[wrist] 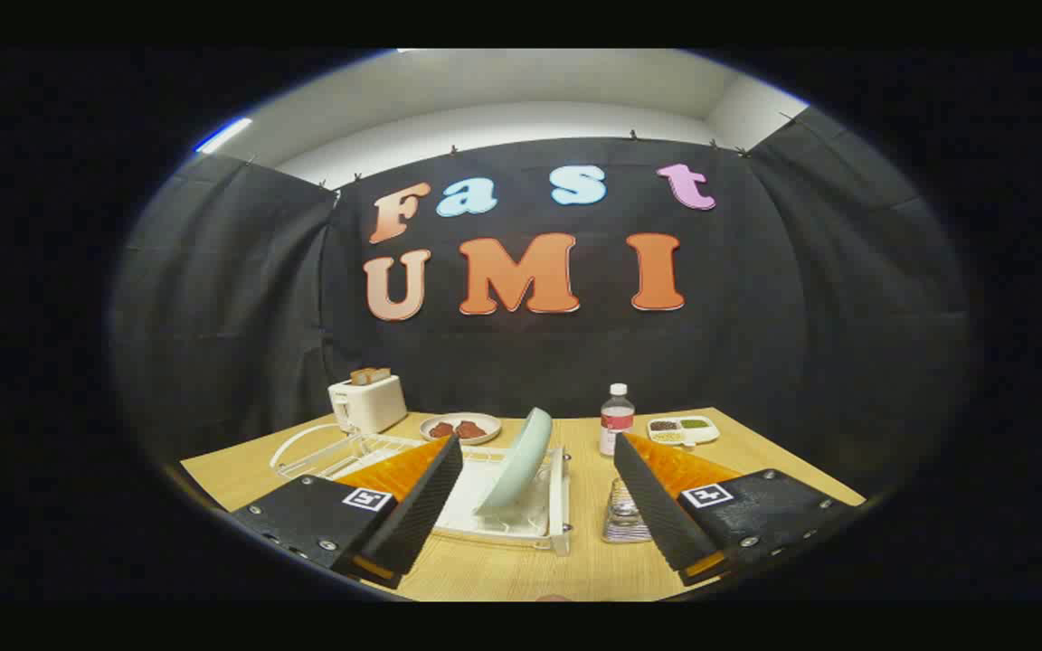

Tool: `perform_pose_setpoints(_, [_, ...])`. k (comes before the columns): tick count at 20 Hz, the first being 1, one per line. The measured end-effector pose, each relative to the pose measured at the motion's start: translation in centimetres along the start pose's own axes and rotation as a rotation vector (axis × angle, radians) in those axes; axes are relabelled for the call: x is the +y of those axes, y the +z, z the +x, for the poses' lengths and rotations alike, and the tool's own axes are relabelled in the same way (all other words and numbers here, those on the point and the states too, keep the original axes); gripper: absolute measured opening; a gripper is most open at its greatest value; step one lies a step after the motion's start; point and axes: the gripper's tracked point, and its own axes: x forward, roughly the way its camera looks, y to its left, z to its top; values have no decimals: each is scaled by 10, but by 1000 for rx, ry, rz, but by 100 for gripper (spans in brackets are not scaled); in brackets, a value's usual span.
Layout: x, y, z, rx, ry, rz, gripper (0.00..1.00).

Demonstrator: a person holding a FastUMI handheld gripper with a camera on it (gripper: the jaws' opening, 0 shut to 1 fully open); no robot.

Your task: Take the plate from the dish rack, then take the spoon from the basket and place it into the plate.

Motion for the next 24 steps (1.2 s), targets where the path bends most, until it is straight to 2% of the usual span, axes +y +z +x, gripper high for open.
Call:
perform_pose_setpoints(11, [-21, -9, -2, 24, -29, 36, 100])
perform_pose_setpoints(18, [-22, -14, 0, 46, -35, 17, 100])
perform_pose_setpoints(24, [-4, -17, 12, 92, 9, 37, 100])
